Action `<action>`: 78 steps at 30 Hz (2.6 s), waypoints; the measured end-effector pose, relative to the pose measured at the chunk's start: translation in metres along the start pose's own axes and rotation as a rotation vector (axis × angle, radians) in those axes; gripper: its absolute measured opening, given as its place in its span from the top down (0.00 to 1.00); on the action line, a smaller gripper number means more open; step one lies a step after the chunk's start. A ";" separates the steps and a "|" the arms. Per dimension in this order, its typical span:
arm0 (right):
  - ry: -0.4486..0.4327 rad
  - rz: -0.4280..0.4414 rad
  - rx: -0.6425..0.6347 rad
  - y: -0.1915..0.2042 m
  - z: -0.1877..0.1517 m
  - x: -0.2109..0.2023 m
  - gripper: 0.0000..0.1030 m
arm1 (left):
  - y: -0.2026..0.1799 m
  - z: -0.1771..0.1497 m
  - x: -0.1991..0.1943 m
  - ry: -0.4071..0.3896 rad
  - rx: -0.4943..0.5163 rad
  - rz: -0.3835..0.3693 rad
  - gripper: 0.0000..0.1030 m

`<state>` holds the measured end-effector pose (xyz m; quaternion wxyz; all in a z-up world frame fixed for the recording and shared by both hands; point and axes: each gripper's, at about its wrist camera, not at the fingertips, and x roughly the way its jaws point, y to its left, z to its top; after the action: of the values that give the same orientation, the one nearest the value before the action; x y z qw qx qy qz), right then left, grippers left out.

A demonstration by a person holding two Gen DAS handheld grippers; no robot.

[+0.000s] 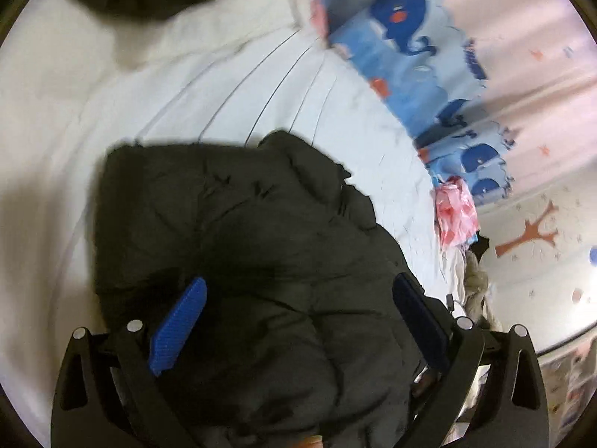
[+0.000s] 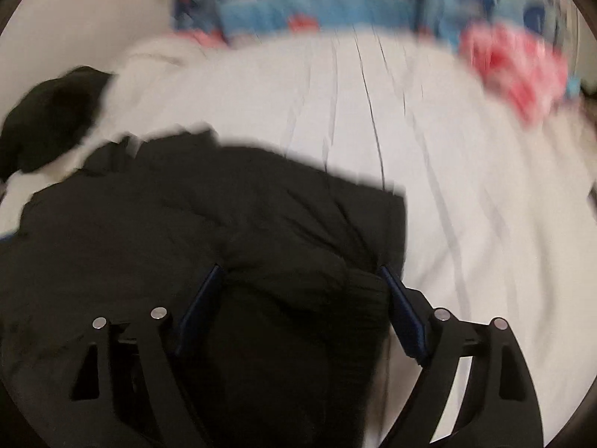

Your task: Fold large clothes

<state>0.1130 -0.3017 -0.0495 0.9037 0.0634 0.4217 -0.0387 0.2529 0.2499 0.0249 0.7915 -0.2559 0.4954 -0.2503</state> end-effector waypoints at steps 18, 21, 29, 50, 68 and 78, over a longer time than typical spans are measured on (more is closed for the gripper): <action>0.203 0.191 0.193 -0.086 -0.097 -0.093 0.10 | 0.084 -0.111 -0.148 0.069 -0.094 0.153 0.07; 0.291 0.302 0.269 -0.100 -0.130 -0.109 0.10 | 0.105 -0.160 -0.157 0.131 -0.141 0.146 0.07; 0.424 0.576 0.337 -0.089 -0.197 -0.142 0.10 | 0.099 -0.253 -0.164 0.244 -0.097 0.122 0.07; 0.320 0.906 0.401 -0.030 -0.209 -0.189 0.90 | 0.073 -0.286 -0.186 0.176 -0.168 -0.023 0.79; -0.130 0.974 0.389 -0.134 -0.160 -0.376 0.92 | -0.069 -0.324 -0.331 0.060 0.157 -0.296 0.92; 0.075 0.438 0.405 -0.222 -0.235 -0.384 0.60 | 0.046 -0.333 -0.345 0.109 -0.011 -0.035 0.84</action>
<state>-0.3388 -0.4802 0.0775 0.8432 0.3333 0.4149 0.0764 -0.1765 0.4565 0.0956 0.7573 -0.2549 0.5347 -0.2749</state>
